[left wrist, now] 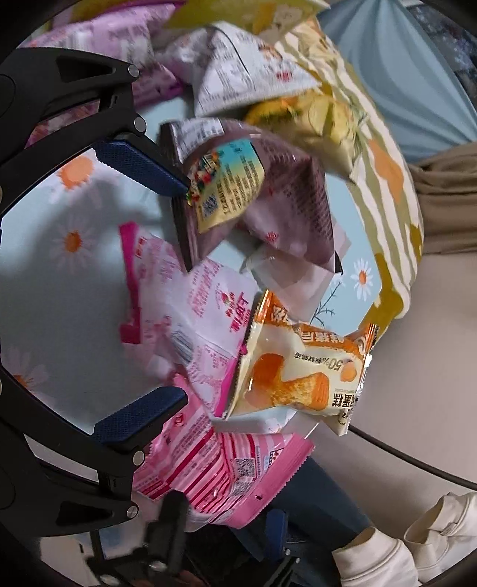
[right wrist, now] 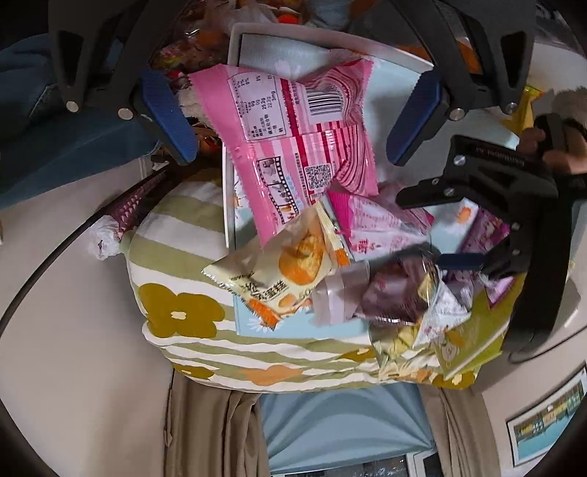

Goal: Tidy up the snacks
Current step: 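Move both tools back over the remaining snack pile, then grasp the pale pink bag with the left gripper while the right gripper grasps the pink striped bag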

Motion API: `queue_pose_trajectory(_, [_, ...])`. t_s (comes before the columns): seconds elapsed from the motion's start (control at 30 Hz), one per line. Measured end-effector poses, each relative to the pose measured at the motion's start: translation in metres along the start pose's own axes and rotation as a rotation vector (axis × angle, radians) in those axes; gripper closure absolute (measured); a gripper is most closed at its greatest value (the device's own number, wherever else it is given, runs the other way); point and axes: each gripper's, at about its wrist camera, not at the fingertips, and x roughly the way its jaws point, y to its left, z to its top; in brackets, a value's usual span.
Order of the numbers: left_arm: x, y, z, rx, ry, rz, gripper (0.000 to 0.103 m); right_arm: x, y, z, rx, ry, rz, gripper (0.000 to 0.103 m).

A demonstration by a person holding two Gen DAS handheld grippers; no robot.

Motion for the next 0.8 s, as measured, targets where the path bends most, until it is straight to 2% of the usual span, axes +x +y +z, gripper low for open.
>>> queue_pose_trajectory(0.1, [0.011,-0.002,0.003,0.014,0.006,-0.012,0.0,0.007,0.004,-0.002,-0.023,0.01,-0.009,0.0])
queue_pose_trajectory(0.17, [0.018,-0.003,0.004,0.018,0.017,-0.028,0.004,0.012,0.006,-0.003,-0.036,0.013,-0.003,0.0])
queue_pose_trajectory(0.3, [0.03,-0.008,0.002,0.04,0.057,-0.03,0.031,0.02,0.011,-0.005,-0.065,0.02,0.003,0.0])
queue_pose_trajectory(0.57, [0.027,-0.018,-0.005,0.088,0.057,-0.008,0.038,0.028,0.016,-0.01,-0.088,0.037,0.016,0.0])
queue_pose_trajectory(0.8, [0.015,-0.017,-0.018,0.063,0.073,0.017,0.039,0.028,0.018,-0.01,-0.111,0.037,0.031,0.0])
